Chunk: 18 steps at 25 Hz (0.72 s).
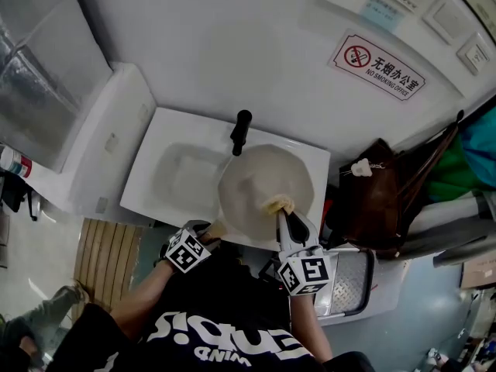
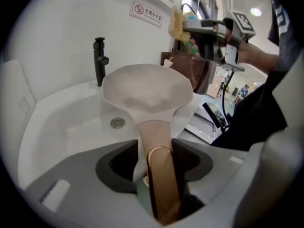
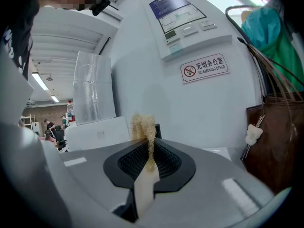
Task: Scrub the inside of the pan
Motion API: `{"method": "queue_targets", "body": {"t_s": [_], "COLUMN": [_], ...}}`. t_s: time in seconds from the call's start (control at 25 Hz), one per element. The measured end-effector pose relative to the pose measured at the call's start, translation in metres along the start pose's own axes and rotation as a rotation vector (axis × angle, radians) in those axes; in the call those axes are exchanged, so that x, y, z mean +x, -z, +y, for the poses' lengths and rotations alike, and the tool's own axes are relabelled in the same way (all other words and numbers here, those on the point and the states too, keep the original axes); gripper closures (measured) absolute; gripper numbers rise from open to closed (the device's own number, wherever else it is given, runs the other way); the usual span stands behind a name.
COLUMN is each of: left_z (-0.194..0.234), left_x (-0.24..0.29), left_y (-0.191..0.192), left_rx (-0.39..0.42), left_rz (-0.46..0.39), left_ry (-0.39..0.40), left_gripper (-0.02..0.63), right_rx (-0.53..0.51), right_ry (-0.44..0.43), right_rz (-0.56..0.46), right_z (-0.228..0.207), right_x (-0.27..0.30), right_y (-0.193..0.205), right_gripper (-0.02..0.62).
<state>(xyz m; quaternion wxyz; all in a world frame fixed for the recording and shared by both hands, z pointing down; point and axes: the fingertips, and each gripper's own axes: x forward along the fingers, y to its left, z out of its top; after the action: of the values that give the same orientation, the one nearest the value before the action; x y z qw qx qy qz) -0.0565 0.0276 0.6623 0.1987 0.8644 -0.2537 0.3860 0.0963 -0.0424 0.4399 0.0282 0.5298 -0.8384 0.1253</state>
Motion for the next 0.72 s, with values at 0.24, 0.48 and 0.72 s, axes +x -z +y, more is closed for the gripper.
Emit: {"method": "queue_targets", "body": {"t_s": [0.24,0.48,0.72], "left_z": [0.0,0.003,0.003], "left_x": [0.005,0.006,0.005], "left_y": [0.005,0.005,0.004], "left_rx": [-0.006,0.011,0.014], "left_rz": [0.016,0.047,0.087], "left_ry": [0.009,0.013,0.039], "left_gripper": [0.387,0.424,0.428], "right_rx": [0.003,0.001,-0.007], "right_ry": [0.002,-0.015,-0.018], "right_rz": [0.004,0.01,0.026], "right_z": [-0.003,0.0,-0.002], "right_x": [0.004,0.012,0.015], "right_y": [0.0,0.001,0.004], "right_gripper": [0.557,0.557,0.557]}}
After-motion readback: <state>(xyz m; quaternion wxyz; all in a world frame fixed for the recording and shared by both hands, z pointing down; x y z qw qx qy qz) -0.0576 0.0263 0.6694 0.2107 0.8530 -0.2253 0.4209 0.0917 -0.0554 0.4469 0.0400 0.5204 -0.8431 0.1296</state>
